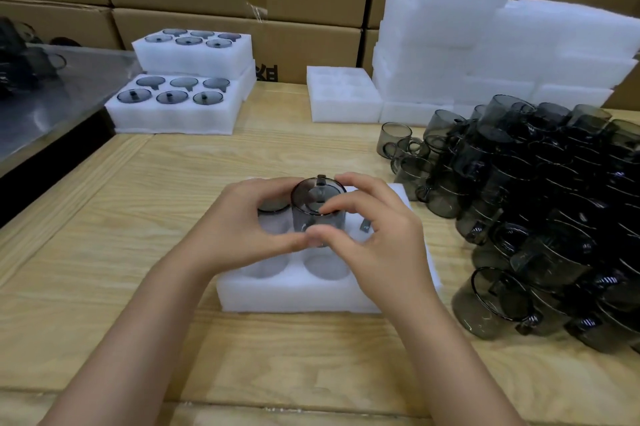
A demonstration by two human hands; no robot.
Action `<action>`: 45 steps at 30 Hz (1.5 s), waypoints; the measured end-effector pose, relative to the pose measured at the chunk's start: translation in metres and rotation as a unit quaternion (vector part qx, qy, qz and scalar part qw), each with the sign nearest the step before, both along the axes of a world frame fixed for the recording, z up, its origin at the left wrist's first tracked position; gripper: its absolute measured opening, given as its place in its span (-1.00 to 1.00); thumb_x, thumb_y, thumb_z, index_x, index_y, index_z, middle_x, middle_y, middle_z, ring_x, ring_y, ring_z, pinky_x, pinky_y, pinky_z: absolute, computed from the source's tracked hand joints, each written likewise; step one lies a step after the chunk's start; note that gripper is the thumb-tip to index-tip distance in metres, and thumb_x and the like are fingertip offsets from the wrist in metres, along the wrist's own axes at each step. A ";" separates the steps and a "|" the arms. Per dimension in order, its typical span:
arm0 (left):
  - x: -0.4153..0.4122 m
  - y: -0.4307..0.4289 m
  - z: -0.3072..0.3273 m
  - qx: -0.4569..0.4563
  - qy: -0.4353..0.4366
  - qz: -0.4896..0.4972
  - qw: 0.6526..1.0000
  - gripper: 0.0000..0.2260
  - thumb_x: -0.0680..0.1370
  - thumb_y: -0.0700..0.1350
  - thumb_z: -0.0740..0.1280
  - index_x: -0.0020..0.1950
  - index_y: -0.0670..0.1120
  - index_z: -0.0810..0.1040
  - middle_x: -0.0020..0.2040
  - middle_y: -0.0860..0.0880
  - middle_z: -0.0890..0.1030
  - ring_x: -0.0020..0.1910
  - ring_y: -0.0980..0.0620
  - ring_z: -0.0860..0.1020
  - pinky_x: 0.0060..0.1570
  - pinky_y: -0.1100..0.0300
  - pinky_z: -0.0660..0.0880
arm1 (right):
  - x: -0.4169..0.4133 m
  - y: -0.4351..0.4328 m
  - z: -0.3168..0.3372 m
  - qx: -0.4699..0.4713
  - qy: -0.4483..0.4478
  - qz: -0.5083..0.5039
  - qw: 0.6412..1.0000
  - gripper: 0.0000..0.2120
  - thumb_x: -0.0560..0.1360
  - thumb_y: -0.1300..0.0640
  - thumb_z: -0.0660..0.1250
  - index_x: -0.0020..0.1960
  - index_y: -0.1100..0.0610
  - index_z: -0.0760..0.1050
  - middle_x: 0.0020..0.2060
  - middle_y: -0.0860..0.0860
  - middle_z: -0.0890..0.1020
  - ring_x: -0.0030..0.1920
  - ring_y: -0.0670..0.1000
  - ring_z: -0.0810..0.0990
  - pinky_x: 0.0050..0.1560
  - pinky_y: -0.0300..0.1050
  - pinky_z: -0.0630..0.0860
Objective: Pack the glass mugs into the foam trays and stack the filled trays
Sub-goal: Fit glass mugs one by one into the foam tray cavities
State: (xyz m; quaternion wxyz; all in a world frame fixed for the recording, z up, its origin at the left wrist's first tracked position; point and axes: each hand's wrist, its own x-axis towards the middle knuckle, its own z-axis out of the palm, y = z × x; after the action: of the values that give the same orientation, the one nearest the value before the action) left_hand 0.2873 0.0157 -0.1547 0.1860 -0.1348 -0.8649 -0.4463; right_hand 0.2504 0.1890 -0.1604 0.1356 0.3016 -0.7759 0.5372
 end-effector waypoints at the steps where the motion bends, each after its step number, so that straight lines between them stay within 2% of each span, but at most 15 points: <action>1: 0.000 0.001 0.000 0.001 0.000 -0.001 1.000 -0.57 0.32 0.05 0.55 0.15 0.22 0.55 0.06 0.30 0.63 0.08 0.28 0.58 0.04 0.49 0.40 | 0.001 0.000 0.001 -0.011 -0.010 0.002 1.000 -0.80 0.26 0.18 0.56 -0.22 -0.03 0.59 0.07 -0.12 0.56 0.03 -0.27 0.47 -0.02 -0.50 0.30; 4: 0.001 0.000 0.000 0.027 -0.025 -0.020 0.999 -0.56 0.34 -0.07 0.54 0.19 0.12 0.57 0.10 0.25 0.64 0.13 0.26 0.58 0.08 0.47 0.40 | 0.004 0.002 0.006 -0.020 -0.027 0.023 0.999 -0.73 0.23 0.10 0.59 -0.14 -0.06 0.58 0.04 -0.16 0.52 0.02 -0.24 0.48 -0.04 -0.46 0.34; 8: 0.006 -0.003 0.004 0.045 -0.070 -0.068 0.994 -0.50 0.33 -0.05 0.51 0.26 -0.02 0.56 0.17 0.15 0.63 0.21 0.17 0.55 0.15 0.39 0.41 | 0.002 0.010 0.012 0.088 -0.067 0.056 0.992 -0.37 0.21 -0.19 0.53 0.23 -0.20 0.42 0.15 -0.32 0.42 0.22 -0.28 0.35 0.14 -0.45 0.30; 11: 0.008 -0.005 0.006 0.017 -0.111 -0.086 0.990 -0.50 0.30 0.00 0.53 0.23 -0.02 0.58 0.14 0.13 0.64 0.20 0.15 0.56 0.21 0.28 0.43 | 0.002 0.014 0.013 0.161 -0.095 0.081 0.979 -0.40 0.16 -0.31 0.47 0.15 -0.33 0.36 0.07 -0.45 0.47 0.13 -0.40 0.37 0.03 -0.55 0.29; 15: 0.007 -0.003 0.006 0.003 -0.124 -0.082 0.989 -0.52 0.29 0.08 0.53 0.19 0.07 0.60 0.12 0.17 0.64 0.19 0.17 0.56 0.21 0.27 0.42 | 0.002 0.018 0.014 0.201 -0.095 0.032 0.974 -0.26 0.04 -0.48 0.33 0.18 -0.28 0.38 -0.04 -0.41 0.51 0.07 -0.33 0.43 -0.08 -0.47 0.35; 20: 0.006 -0.001 0.004 -0.017 -0.115 -0.068 0.991 -0.57 0.32 0.02 0.53 0.17 0.15 0.60 0.10 0.24 0.63 0.18 0.20 0.55 0.19 0.33 0.40 | -0.002 0.023 0.015 0.241 -0.092 0.011 0.966 -0.34 0.05 -0.47 0.33 0.05 -0.18 0.46 -0.13 -0.30 0.50 -0.03 -0.28 0.41 -0.17 -0.42 0.32; 25: 0.005 0.001 0.002 -0.029 -0.122 -0.052 0.991 -0.39 0.27 -0.03 0.54 0.28 0.25 0.46 0.16 0.34 0.56 0.21 0.32 0.50 0.16 0.48 0.35 | 0.001 0.018 0.013 0.309 -0.013 -0.010 0.951 -0.27 0.11 -0.47 0.24 0.12 -0.04 0.47 -0.05 -0.20 0.52 0.02 -0.14 0.33 0.02 -0.17 0.37; 29: 0.006 -0.002 0.002 -0.032 -0.116 -0.076 0.990 -0.47 0.32 -0.08 0.49 0.28 0.12 0.52 0.19 0.23 0.59 0.27 0.22 0.48 0.25 0.37 0.34 | 0.003 0.016 0.013 0.341 0.025 -0.013 0.940 -0.26 0.15 -0.49 0.17 0.15 -0.05 0.49 -0.03 -0.18 0.54 0.07 -0.10 0.39 0.11 -0.15 0.35; 32: 0.004 -0.005 0.002 0.026 -0.139 -0.092 0.986 -0.56 0.35 0.06 0.38 0.23 0.08 0.58 0.32 0.20 0.51 0.38 0.27 0.35 0.30 0.41 0.25 | 0.003 0.016 0.014 0.380 0.055 -0.013 0.923 -0.21 0.15 -0.49 0.17 0.19 0.00 0.49 0.07 -0.14 0.55 0.21 -0.06 0.37 0.21 -0.18 0.28; 34: 0.003 -0.005 0.001 0.040 -0.145 -0.077 0.986 -0.59 0.37 0.14 0.36 0.20 0.11 0.60 0.35 0.21 0.48 0.38 0.29 0.33 0.33 0.38 0.25 | 0.003 0.016 0.013 0.367 0.034 0.003 0.930 -0.15 0.13 -0.50 0.18 0.25 0.00 0.45 0.24 -0.15 0.46 0.32 -0.09 0.27 0.29 -0.23 0.21; 37: 0.002 -0.002 -0.002 0.022 -0.123 -0.065 0.990 -0.62 0.37 0.15 0.38 0.16 0.11 0.62 0.27 0.17 0.56 0.34 0.24 0.42 0.33 0.24 0.33 | 0.001 0.011 0.017 0.260 -0.050 0.020 0.964 -0.05 0.19 -0.55 0.09 0.43 -0.03 0.29 0.44 -0.21 0.23 0.44 -0.20 0.04 0.35 -0.28 0.06; 39: 0.002 -0.001 -0.003 0.047 -0.099 -0.072 0.991 -0.65 0.41 0.08 0.35 0.13 -0.03 0.64 0.17 0.05 0.64 0.25 0.08 0.52 0.27 0.13 0.42 | -0.003 -0.003 0.021 0.241 -0.049 0.029 0.969 -0.09 0.32 -0.52 -0.09 0.49 0.01 0.17 0.49 -0.16 0.14 0.48 -0.19 -0.03 0.40 -0.26 -0.04; 41: 0.001 -0.002 -0.003 0.127 -0.065 -0.058 0.988 -0.67 0.40 0.01 0.30 0.06 -0.12 0.64 0.04 -0.05 0.68 0.12 -0.01 0.61 0.11 0.14 0.52 | -0.008 -0.021 0.024 0.287 -0.043 0.051 0.956 -0.19 0.43 -0.40 -0.17 0.52 0.06 0.09 0.53 -0.06 0.07 0.51 -0.11 -0.10 0.45 -0.16 -0.13; 43: -0.003 -0.004 -0.004 0.185 -0.019 -0.005 0.982 -0.74 0.35 -0.05 0.29 -0.04 -0.11 0.64 -0.11 -0.02 0.70 -0.02 0.04 0.64 -0.03 0.25 0.52 | -0.014 -0.035 0.022 0.359 -0.048 0.064 0.930 -0.28 0.51 -0.32 -0.18 0.53 0.06 0.02 0.54 -0.01 0.01 0.52 -0.05 -0.16 0.49 -0.01 -0.15; 45: -0.007 -0.005 -0.007 0.232 0.016 0.074 0.970 -0.84 0.33 -0.19 0.27 -0.17 -0.16 0.60 -0.27 0.00 0.67 -0.17 0.06 0.62 -0.10 0.27 0.52 | -0.019 -0.040 0.017 0.424 -0.060 0.066 0.901 -0.31 0.53 -0.31 -0.21 0.54 0.04 -0.03 0.54 -0.02 -0.05 0.52 -0.04 -0.20 0.48 0.08 -0.21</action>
State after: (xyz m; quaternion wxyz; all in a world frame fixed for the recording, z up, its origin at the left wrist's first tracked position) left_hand 0.2803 0.0107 -0.1614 0.2585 -0.0310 -0.7420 -0.6177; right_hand 0.2317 0.1489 -0.1436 -0.0879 0.3486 -0.9151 0.1824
